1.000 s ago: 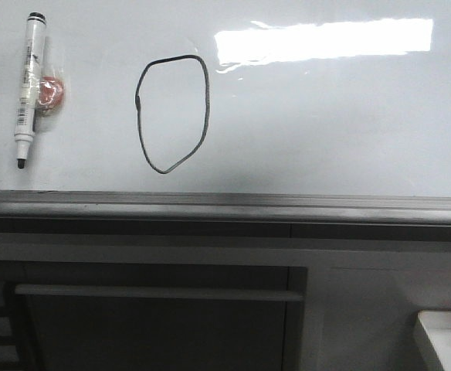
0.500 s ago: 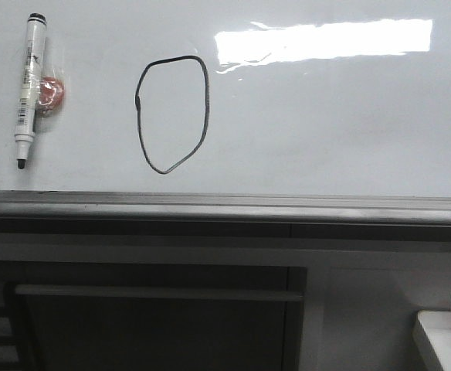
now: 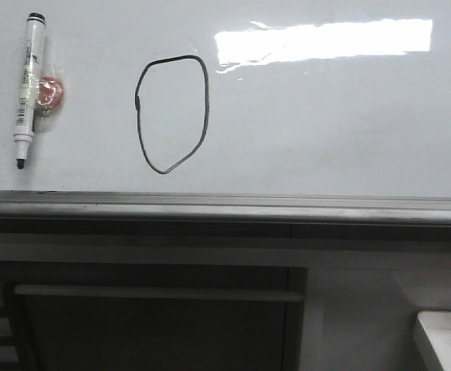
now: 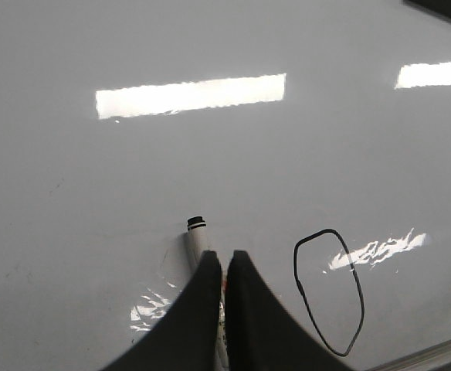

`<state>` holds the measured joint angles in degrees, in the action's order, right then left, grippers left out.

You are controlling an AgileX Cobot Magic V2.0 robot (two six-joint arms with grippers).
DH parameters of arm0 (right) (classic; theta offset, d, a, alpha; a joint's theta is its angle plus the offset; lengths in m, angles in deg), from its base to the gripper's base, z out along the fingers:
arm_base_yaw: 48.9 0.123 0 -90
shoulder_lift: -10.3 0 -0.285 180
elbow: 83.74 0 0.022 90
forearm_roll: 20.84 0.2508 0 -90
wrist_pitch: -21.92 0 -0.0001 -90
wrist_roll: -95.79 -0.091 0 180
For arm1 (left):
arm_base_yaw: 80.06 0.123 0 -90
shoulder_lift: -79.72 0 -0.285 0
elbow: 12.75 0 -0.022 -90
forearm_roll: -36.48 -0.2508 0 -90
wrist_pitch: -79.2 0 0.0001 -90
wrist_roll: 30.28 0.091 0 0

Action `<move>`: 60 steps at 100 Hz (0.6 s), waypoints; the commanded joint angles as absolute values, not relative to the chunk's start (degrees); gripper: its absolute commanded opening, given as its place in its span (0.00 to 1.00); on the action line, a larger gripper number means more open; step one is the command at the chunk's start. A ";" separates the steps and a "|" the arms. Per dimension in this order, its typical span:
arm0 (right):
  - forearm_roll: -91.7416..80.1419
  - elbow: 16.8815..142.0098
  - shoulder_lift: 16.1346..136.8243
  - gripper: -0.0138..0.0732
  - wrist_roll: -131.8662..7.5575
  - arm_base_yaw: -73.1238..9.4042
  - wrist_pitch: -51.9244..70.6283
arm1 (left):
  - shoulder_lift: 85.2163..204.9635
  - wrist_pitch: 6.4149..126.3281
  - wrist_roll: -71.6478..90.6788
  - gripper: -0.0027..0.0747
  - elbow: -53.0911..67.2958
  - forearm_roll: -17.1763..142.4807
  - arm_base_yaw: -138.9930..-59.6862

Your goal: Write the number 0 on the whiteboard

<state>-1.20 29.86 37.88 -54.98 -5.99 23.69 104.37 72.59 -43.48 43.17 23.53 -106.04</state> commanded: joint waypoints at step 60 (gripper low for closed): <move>-1.19 31.29 38.09 0.10 -54.84 -6.28 29.07 | 104.79 77.17 -43.54 0.01 41.96 23.53 -105.89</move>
